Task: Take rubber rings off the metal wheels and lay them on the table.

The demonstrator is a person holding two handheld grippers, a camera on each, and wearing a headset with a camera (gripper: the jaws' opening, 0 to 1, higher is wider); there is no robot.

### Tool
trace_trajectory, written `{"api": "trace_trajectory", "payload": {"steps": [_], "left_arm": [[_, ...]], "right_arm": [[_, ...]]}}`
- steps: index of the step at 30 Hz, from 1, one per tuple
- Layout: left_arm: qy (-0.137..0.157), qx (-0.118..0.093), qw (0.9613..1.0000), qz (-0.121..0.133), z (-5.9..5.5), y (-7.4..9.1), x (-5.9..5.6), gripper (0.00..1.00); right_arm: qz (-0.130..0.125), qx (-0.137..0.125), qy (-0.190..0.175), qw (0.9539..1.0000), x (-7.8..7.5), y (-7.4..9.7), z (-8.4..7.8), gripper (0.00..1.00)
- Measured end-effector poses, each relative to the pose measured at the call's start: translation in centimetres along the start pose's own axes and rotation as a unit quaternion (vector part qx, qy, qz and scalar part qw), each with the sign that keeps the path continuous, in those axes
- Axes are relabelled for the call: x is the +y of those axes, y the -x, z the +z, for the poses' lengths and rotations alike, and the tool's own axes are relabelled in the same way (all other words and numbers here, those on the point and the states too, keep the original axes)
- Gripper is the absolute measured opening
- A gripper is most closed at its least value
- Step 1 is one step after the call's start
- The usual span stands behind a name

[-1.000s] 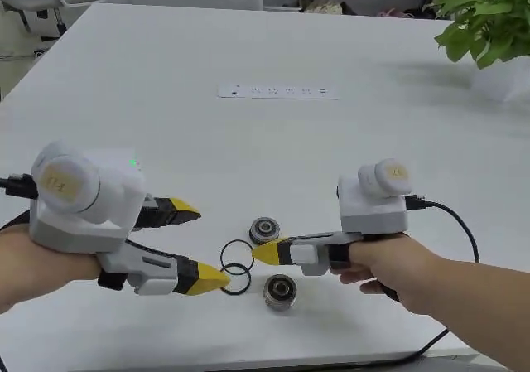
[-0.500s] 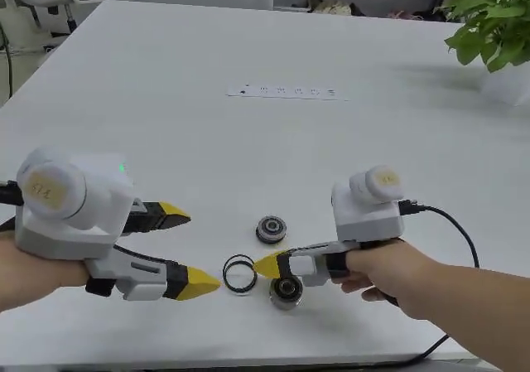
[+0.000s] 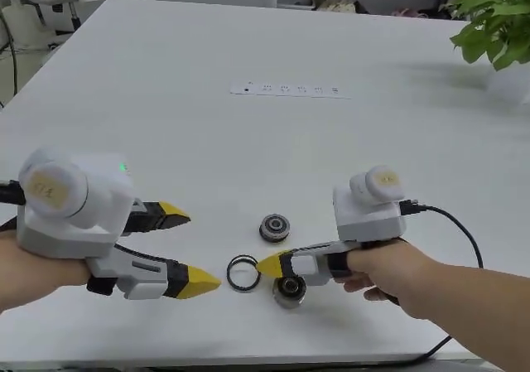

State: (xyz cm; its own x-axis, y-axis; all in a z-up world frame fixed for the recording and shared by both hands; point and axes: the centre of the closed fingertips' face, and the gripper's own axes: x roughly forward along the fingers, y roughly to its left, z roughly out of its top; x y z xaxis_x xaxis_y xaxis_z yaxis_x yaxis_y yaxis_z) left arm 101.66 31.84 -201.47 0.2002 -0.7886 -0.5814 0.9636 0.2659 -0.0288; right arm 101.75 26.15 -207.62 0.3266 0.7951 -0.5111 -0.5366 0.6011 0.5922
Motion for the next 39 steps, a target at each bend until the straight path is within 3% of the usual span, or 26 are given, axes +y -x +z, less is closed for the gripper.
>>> {"api": "trace_trajectory", "payload": {"steps": [13, 23, 39], "left_arm": [[0.001, 0.005, 1.0000, -0.004, 0.0, -0.3, 0.0, 0.57], [0.002, 0.007, 1.0000, -0.005, 0.2, -0.8, 0.5, 0.56], [-0.005, 0.009, 0.9999, -0.005, 1.8, -3.1, 2.2, 0.55]], "right_arm": [[-0.006, -0.005, 0.005, 1.0000, -0.4, 0.1, 0.2, 0.06], [-0.018, -0.028, 0.014, 0.9994, -1.1, 1.4, 1.4, 0.10], [-0.053, -0.045, 0.060, 0.9958, -2.9, 3.2, 2.8, 0.19]]}}
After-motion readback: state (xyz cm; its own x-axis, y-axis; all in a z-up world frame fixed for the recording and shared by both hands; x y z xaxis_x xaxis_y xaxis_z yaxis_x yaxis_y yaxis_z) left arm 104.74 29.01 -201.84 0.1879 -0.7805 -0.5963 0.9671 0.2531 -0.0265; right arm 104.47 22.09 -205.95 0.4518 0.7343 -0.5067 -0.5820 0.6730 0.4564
